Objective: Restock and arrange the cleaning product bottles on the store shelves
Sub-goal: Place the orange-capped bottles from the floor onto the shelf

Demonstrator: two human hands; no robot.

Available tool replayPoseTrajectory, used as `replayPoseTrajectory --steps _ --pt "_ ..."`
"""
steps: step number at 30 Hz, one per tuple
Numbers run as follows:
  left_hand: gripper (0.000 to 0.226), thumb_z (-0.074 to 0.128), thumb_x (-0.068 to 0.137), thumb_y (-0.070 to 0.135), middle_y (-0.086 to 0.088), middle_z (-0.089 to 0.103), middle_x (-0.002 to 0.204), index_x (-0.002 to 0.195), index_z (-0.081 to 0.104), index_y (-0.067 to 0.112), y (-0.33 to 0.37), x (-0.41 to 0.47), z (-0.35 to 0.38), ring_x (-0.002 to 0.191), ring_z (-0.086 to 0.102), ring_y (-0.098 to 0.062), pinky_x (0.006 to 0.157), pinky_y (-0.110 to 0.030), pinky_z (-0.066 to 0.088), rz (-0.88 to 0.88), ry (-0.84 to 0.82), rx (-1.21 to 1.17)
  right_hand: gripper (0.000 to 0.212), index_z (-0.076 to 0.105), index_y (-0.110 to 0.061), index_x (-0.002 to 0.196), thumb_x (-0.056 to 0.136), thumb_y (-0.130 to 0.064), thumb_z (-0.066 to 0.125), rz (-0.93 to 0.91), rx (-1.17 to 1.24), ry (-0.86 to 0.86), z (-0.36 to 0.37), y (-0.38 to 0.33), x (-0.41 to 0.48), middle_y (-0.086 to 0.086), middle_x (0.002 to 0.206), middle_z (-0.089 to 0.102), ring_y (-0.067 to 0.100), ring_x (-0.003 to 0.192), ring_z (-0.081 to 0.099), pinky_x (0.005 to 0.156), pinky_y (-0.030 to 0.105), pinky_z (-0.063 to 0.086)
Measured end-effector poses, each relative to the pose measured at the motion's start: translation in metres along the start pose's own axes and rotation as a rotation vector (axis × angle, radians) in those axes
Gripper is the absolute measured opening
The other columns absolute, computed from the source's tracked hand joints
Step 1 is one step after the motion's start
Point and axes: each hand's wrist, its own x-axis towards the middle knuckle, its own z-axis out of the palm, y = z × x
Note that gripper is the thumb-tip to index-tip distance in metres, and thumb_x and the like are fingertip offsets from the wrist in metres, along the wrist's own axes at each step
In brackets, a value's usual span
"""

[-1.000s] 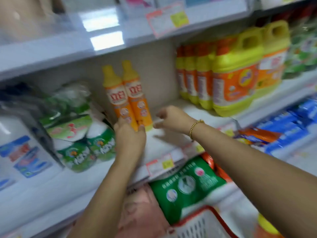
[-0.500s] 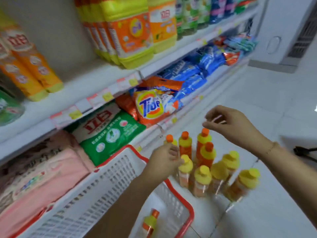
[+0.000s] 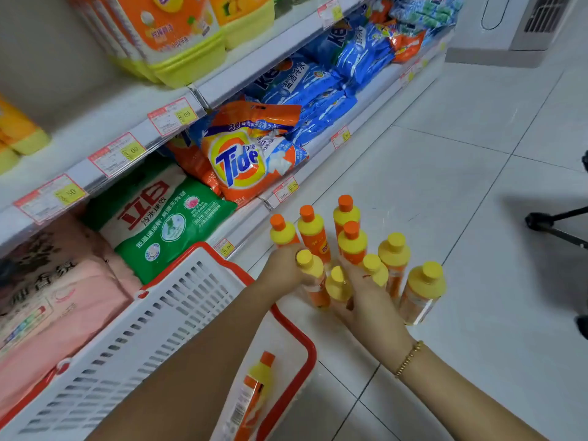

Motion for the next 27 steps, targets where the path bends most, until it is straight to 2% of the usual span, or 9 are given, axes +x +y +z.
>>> replayPoseTrajectory --steps 2,5,8,10,13,17,21,23,27 --pt "0.04 0.084 0.068 0.016 0.009 0.057 0.084 0.103 0.065 0.013 -0.003 0.005 0.002 0.082 0.054 -0.014 0.07 -0.029 0.048 -0.009 0.026 -0.087 0.07 0.032 -0.014 0.146 0.086 -0.031 0.063 0.035 -0.036 -0.017 0.011 0.005 -0.001 0.01 0.122 0.06 0.026 0.097 0.062 0.072 0.023 0.039" --pt "0.036 0.081 0.072 0.014 0.009 0.056 0.081 0.104 0.066 0.01 -0.01 0.011 0.003 0.083 0.055 -0.015 0.079 -0.036 0.052 -0.047 0.106 -0.182 0.068 0.039 -0.014 0.141 0.081 -0.017 0.071 0.072 -0.052 0.054 0.025 0.009 -0.005 0.009 0.125 0.059 0.027 0.1 0.062 0.073 0.031 0.048" --pt "0.034 0.082 0.071 0.012 0.004 0.061 0.084 0.101 0.068 0.008 -0.015 0.012 0.0 0.091 0.062 -0.023 0.084 -0.041 0.054 -0.078 0.181 -0.236 0.056 0.05 -0.018 0.129 0.078 -0.011 0.071 0.026 -0.046 0.153 0.033 0.01 -0.009 0.004 0.115 0.064 0.022 0.094 0.062 0.068 0.025 0.043" --pt "0.036 0.082 0.071 0.01 0.0 0.064 0.085 0.104 0.07 0.007 -0.016 0.01 0.0 0.087 0.062 -0.021 0.078 -0.033 0.052 -0.052 0.199 -0.239 0.051 0.047 -0.025 0.126 0.08 -0.015 0.068 0.047 -0.033 0.094 0.037 0.014 -0.014 0.002 0.116 0.061 0.022 0.088 0.061 0.065 0.027 0.043" --pt "0.034 0.079 0.074 0.006 0.007 0.058 0.071 0.106 0.07 0.005 -0.009 0.001 -0.012 0.072 0.057 -0.01 0.068 -0.02 0.046 0.008 0.208 -0.27 0.054 0.047 -0.026 0.128 0.079 -0.026 0.07 0.089 -0.076 -0.015 0.046 0.023 -0.02 0.002 0.116 0.058 0.024 0.089 0.06 0.061 0.03 0.042" --pt "0.031 0.078 0.075 0.003 -0.001 0.069 0.104 0.102 0.07 0.017 0.005 -0.024 -0.055 0.102 0.065 -0.021 0.09 -0.033 0.054 0.091 0.262 -0.361 0.051 0.059 -0.018 0.118 0.072 -0.031 0.076 0.064 -0.091 -0.08 0.044 0.017 -0.016 0.003 0.105 0.059 0.024 0.095 0.058 0.066 0.025 0.038" --pt "0.03 0.079 0.074 0.01 0.017 0.069 0.098 0.098 0.071 0.026 0.037 -0.069 -0.133 0.093 0.063 0.005 0.073 -0.007 0.049 0.243 0.302 -0.262 0.043 0.06 -0.031 0.102 0.064 -0.039 0.08 -0.026 0.008 0.007 0.008 -0.023 -0.011 -0.017 0.09 0.054 -0.003 0.082 0.051 0.066 0.008 0.034" --pt "0.031 0.08 0.071 0.012 0.019 0.069 0.093 0.093 0.07 0.031 0.05 -0.099 -0.176 0.084 0.063 0.01 0.069 -0.006 0.047 0.324 0.346 -0.218 0.046 0.053 -0.045 0.096 0.058 -0.049 0.079 -0.109 0.042 0.057 -0.021 -0.06 -0.003 -0.021 0.089 0.056 -0.01 0.087 0.05 0.07 0.005 0.035" --pt "0.033 0.074 0.066 0.02 0.019 0.072 0.097 0.097 0.068 0.03 0.055 -0.169 -0.258 0.09 0.066 0.006 0.075 -0.008 0.049 0.507 0.504 -0.202 0.047 0.056 -0.043 0.088 0.049 -0.065 0.069 -0.244 0.047 0.208 -0.073 -0.141 0.032 -0.025 0.095 0.06 -0.007 0.085 0.056 0.07 0.004 0.037"
